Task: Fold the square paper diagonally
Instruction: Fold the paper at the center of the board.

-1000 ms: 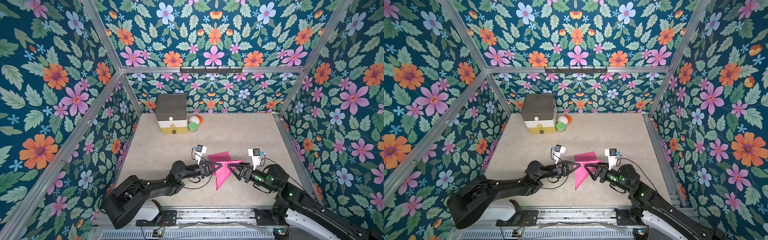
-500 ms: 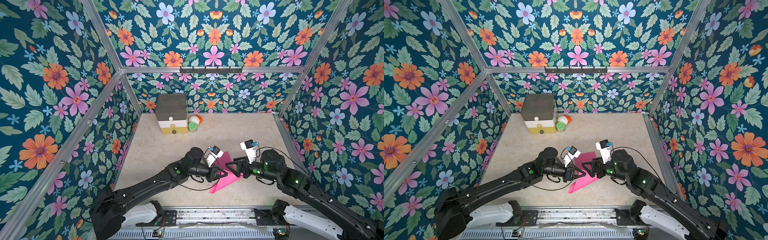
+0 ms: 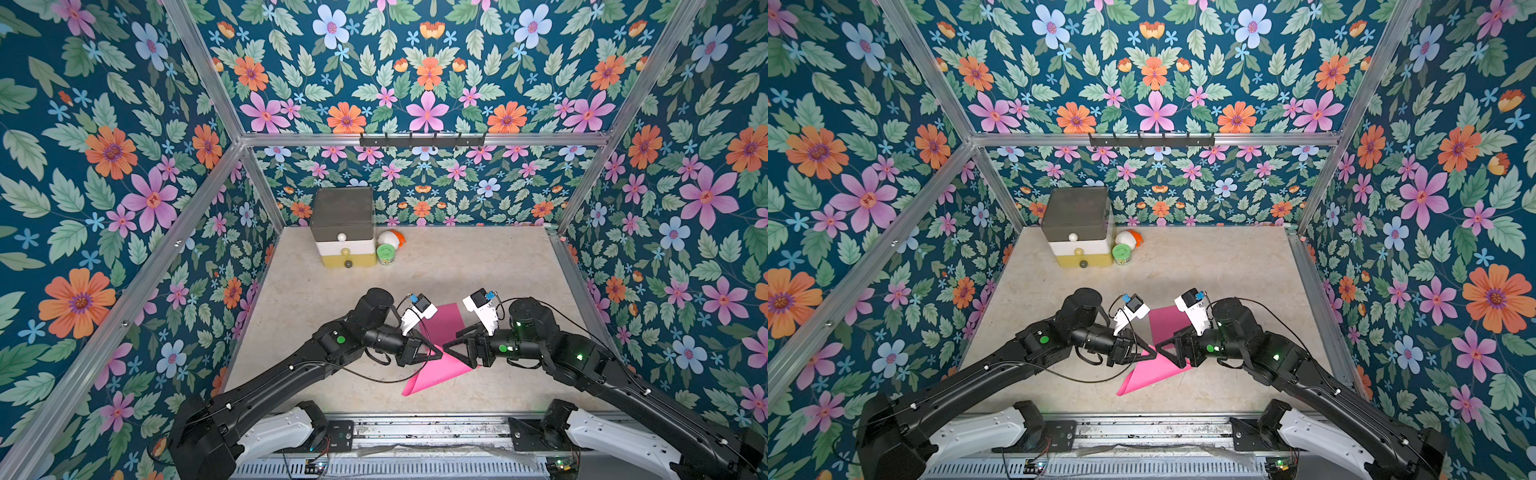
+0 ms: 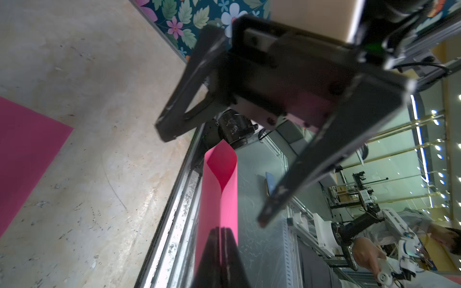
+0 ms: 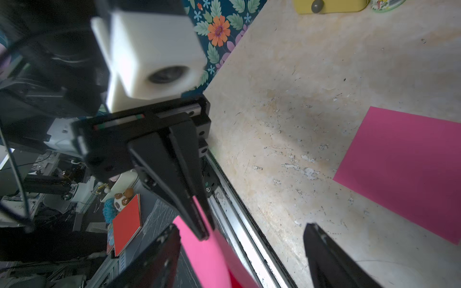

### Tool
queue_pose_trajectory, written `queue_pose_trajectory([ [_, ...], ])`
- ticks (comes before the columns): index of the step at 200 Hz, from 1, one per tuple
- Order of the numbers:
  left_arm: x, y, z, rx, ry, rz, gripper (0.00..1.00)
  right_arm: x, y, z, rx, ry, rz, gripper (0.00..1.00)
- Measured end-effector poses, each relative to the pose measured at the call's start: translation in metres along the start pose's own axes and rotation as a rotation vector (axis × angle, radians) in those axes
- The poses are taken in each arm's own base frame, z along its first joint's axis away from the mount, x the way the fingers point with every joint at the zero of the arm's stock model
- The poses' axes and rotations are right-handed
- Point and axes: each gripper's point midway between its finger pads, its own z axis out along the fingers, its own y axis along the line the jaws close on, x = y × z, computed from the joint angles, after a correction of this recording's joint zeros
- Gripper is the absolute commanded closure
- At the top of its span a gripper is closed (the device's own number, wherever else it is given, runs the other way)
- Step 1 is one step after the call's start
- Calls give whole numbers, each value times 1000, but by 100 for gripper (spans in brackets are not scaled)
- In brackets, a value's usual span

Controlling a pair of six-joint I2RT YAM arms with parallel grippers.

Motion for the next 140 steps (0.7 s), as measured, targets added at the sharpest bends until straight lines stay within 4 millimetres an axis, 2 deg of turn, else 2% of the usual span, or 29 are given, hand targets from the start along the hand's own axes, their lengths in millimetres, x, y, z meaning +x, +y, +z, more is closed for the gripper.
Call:
queue_pose_trajectory([
  [28, 1, -5, -3, 38, 10, 2, 100, 1, 9, 6, -59, 22, -7, 42],
  [65, 4, 7, -1, 39, 28, -27, 100, 3, 22, 6, -134, 21, -20, 41],
  [106, -2, 3, -4, 61, 20, -10, 100, 14, 21, 8, -163, 44, 5, 42],
  [140, -3, 3, -5, 71, 20, -11, 100, 16, 23, 11, -176, 56, 16, 64],
])
